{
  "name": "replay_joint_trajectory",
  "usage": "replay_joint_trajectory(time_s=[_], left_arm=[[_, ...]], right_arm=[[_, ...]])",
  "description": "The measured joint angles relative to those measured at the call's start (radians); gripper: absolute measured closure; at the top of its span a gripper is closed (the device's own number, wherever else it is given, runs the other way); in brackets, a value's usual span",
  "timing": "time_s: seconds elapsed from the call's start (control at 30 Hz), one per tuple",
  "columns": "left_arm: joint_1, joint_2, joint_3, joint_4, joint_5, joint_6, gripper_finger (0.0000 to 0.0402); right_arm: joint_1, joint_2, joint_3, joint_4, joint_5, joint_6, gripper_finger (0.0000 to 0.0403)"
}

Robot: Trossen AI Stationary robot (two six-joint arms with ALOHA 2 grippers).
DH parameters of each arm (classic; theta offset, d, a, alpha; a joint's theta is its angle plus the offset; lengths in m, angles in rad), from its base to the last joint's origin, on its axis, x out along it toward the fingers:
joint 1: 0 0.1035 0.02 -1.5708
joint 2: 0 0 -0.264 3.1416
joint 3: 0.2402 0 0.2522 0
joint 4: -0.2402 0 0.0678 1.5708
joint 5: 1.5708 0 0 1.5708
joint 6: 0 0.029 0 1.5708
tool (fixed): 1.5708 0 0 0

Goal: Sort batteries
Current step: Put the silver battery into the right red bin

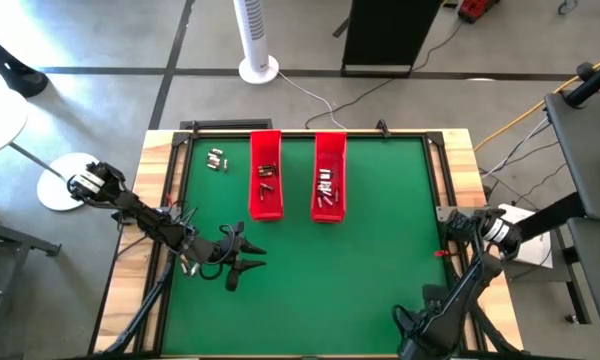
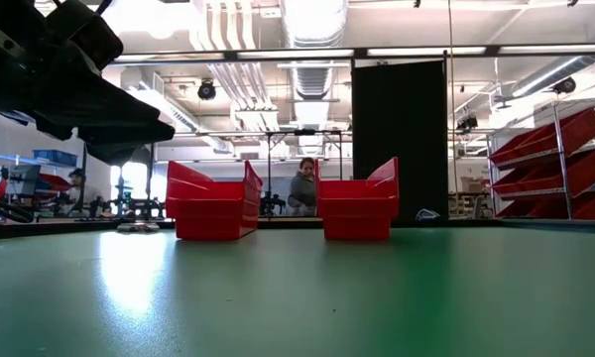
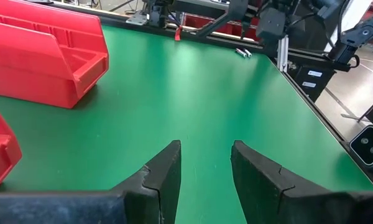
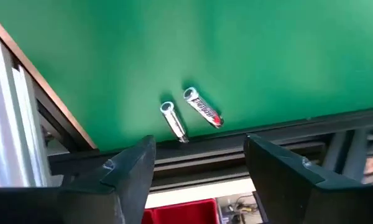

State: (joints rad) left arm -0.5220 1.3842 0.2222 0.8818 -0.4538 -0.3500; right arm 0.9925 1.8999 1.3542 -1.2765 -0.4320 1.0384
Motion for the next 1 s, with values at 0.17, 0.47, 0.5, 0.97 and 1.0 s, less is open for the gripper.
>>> replay_joint_trajectory(time_s=[0.17,0.47,0.5,0.97,1.0], left_arm=[[0.000,0.000,0.000,0.000,0.000,0.000,0.0280],[0.000,0.000,0.000,0.000,0.000,0.000,0.0280],[0.000,0.000,0.000,0.000,0.000,0.000,0.0280],[0.000,0.000,0.000,0.000,0.000,0.000,0.0280],[0.000,0.000,0.000,0.000,0.000,0.000,0.0280]], right_arm=[[0.008,0.002,-0.060,0.108,-0.091,0.001,0.0142],[0.028,0.043,-0.100,0.113,-0.071,-0.063,0.0117],[0.030,0.045,-0.108,0.115,-0.070,-0.065,0.0117],[-0.002,0.043,-0.185,0.153,-0.066,-0.174,0.0192],[-0.007,0.043,-0.185,0.150,-0.063,-0.186,0.0199]])
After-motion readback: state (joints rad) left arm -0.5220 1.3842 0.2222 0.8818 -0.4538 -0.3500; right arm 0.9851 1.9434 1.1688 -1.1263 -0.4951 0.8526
